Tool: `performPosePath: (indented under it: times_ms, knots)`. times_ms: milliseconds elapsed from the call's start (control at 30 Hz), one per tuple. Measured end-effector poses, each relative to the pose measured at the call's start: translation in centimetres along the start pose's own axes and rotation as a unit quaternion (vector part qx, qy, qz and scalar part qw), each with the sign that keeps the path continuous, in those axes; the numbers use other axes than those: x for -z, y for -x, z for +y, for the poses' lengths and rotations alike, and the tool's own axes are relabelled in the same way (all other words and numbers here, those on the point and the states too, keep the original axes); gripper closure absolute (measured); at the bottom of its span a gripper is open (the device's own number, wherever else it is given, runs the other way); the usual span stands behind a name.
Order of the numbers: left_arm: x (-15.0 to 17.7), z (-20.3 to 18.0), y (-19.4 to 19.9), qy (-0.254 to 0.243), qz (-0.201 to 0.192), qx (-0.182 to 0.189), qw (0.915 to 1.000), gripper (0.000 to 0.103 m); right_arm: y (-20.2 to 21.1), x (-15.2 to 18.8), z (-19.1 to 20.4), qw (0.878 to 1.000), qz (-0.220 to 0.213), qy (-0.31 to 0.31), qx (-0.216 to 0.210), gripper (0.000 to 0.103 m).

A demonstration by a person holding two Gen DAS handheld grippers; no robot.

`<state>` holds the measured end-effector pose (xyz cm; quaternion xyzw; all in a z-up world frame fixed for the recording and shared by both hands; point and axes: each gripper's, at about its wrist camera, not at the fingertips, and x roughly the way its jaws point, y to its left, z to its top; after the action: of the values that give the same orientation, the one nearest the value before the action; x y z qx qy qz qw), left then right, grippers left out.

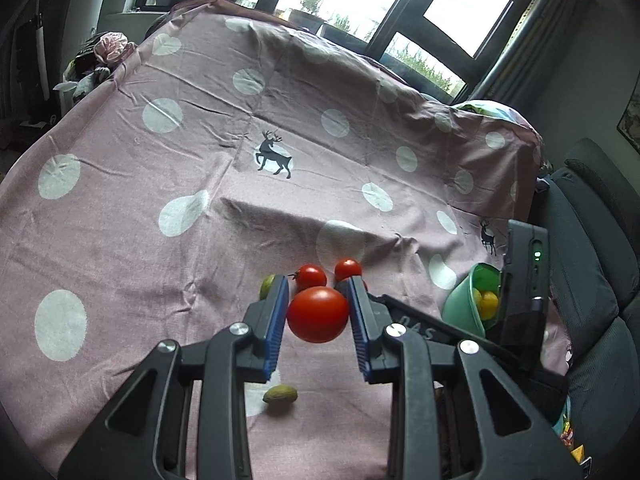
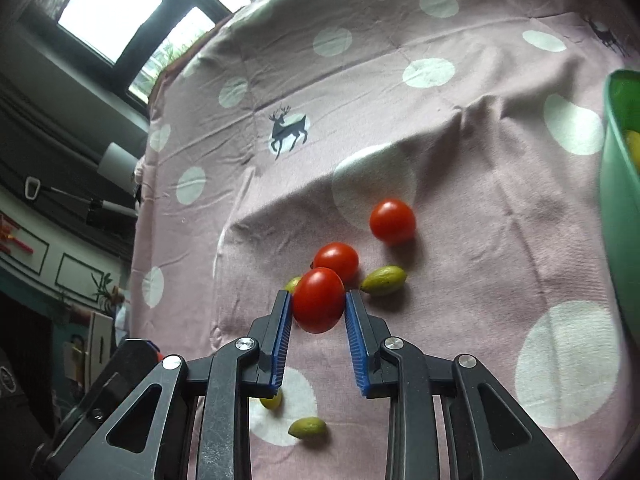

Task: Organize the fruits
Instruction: 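Carry the tomatoes in both tools over the green bowl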

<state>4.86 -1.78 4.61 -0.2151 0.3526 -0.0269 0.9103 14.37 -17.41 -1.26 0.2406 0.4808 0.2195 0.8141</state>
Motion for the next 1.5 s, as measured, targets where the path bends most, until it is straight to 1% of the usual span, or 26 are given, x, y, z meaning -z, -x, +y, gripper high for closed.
performPosePath:
  times_ms: [67,233,367,500,567,667,800,967,1100,1167,1267,1433,1500]
  knots:
    - [0.2,-1.1,-0.2,-0.014,0.002,0.011,0.9998,0.073,1.8,-0.4,-1.0,1.0,-0.021,-0.015,-0.009,0.074]
    - [0.9,-4.3,-0.5,-0.05,0.001,0.039,0.998,0.073,6.0,-1.0,-3.7,0.996,-0.072,-0.042,0.003,0.074]
    - [1.4,-7.1,-0.9,-0.071,0.004,0.077,0.9944,0.073,8.7,-1.0,-5.7,0.993,-0.101,-0.064,0.006,0.074]
    - [2.1,-9.7,-1.6,-0.092,0.02,0.11,0.9894,0.073,10.8,-0.9,-7.7,0.989,-0.121,-0.086,0.012,0.074]
    - [2.3,-10.8,-2.0,-0.096,0.025,0.124,0.9873,0.073,11.8,-0.9,-8.5,0.987,-0.132,-0.095,0.015,0.074]
    - [2.5,-12.0,-2.9,-0.095,0.036,0.148,0.9837,0.073,13.0,-0.8,-9.6,0.983,-0.145,-0.108,0.029,0.074]
    - [3.2,-13.6,-4.4,-0.096,0.061,0.164,0.9798,0.074,14.3,-0.6,-11.2,0.978,-0.157,-0.131,0.043,0.074]
    - [3.7,-15.4,-5.6,-0.089,0.089,0.225,0.9663,0.074,16.0,-0.4,-12.9,0.971,-0.176,-0.151,0.058,0.074]
    - [4.3,-16.8,-6.6,-0.096,0.098,0.225,0.9647,0.074,17.1,-0.1,-14.0,0.966,-0.186,-0.163,0.077,0.074]
    - [4.5,-17.2,-7.1,-0.095,0.108,0.23,0.9624,0.074,17.5,-0.1,-14.5,0.963,-0.191,-0.169,0.085,0.074]
    - [4.9,-18.0,-7.7,-0.102,0.112,0.229,0.9615,0.074,18.0,0.1,-15.3,0.96,-0.195,-0.179,0.089,0.074]
    - [5.6,-18.9,-8.6,-0.109,0.123,0.228,0.9596,0.074,18.1,0.1,-16.1,0.958,-0.188,-0.188,0.111,0.074]
    - [6.0,-19.4,-9.0,-0.116,0.127,0.224,0.9592,0.074,18.0,0.1,-16.4,0.957,-0.185,-0.193,0.112,0.074]
